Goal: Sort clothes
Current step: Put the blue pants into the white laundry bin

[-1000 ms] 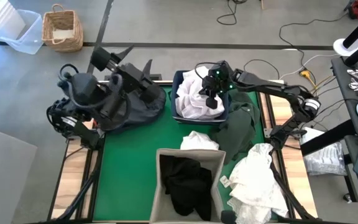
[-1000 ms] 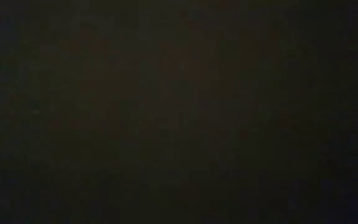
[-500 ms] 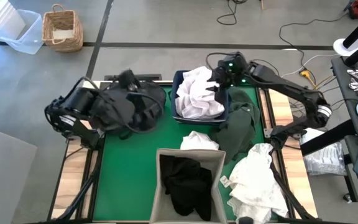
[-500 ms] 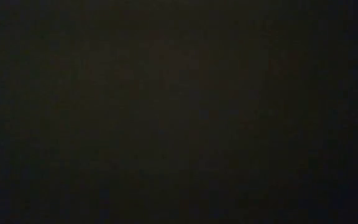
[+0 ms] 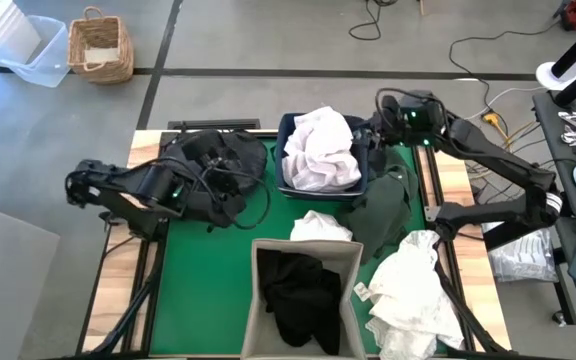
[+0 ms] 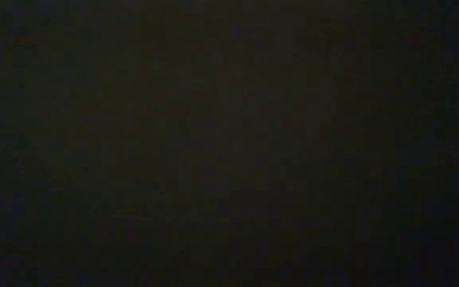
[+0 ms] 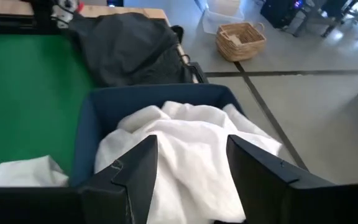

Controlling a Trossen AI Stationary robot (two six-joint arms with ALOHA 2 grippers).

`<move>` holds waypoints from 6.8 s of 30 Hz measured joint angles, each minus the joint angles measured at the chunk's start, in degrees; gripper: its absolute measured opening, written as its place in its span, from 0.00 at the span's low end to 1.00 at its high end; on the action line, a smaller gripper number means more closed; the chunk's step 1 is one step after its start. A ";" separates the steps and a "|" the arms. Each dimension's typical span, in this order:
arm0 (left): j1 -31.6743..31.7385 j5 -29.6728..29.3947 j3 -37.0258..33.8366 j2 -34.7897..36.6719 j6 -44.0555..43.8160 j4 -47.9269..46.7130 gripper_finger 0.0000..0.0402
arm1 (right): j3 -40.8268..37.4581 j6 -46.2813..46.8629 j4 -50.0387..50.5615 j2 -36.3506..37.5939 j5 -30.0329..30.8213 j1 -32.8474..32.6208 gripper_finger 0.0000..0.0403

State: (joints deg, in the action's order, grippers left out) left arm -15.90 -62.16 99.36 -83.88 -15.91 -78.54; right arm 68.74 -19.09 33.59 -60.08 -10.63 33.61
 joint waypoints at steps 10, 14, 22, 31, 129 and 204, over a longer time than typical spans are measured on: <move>0.79 13.76 -34.30 18.53 11.39 36.58 0.64 | -9.95 1.82 -6.98 5.81 0.17 -1.76 0.43; 2.12 13.80 -44.09 22.54 8.26 38.31 0.64 | -12.49 2.65 -9.64 6.45 0.23 -1.73 0.45; 5.85 15.59 -57.50 28.72 -2.14 41.60 0.64 | -12.86 4.06 -9.93 5.73 0.24 -1.74 0.46; 9.19 21.10 -63.36 26.91 -12.68 41.84 0.64 | -12.76 4.68 -9.93 5.58 0.24 -1.74 0.46; 13.66 3.49 -56.09 17.52 3.44 41.96 0.00 | -15.12 5.62 -9.86 4.57 0.22 -1.74 0.49; -3.73 -22.96 8.80 4.34 44.99 36.08 0.00 | -8.40 5.59 -4.48 14.56 0.26 -6.63 0.29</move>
State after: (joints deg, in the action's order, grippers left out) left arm -19.63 -85.12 108.16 -79.54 29.09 -42.46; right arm 60.34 -13.50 29.12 -45.52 -10.37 26.98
